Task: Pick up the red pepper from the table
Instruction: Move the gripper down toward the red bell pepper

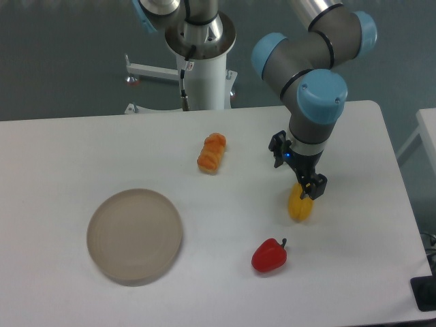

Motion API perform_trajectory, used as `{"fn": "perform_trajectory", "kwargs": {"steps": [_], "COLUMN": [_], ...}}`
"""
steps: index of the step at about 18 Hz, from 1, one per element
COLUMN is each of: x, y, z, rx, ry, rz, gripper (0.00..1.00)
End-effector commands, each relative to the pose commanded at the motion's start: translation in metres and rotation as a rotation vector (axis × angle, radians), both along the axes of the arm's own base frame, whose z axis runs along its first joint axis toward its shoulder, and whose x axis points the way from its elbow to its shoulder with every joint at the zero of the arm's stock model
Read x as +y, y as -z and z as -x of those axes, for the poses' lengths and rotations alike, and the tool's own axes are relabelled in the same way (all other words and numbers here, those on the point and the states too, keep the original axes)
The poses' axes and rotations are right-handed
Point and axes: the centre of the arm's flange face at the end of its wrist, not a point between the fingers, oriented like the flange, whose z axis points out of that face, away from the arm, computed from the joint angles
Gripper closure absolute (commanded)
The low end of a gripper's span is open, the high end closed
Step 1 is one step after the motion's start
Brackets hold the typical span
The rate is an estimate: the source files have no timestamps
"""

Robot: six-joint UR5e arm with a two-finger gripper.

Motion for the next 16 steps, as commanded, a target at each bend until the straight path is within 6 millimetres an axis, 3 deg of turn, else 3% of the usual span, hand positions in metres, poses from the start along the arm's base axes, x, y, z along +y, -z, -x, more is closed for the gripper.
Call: {"fn": "perform_trajectory", "kwargs": {"steps": [7, 11, 16], "x": [0.009, 0.041, 0.096], "y": [-0.003, 0.000, 0.023], "z": [0.001, 0.014, 0.000], "rx": [0.001, 0.013, 0.012], "ry": [-0.019, -0.080, -0.112], "rz": [-0.033, -0.089, -0.097], "gripper": [0.00, 0.00, 0.00]}}
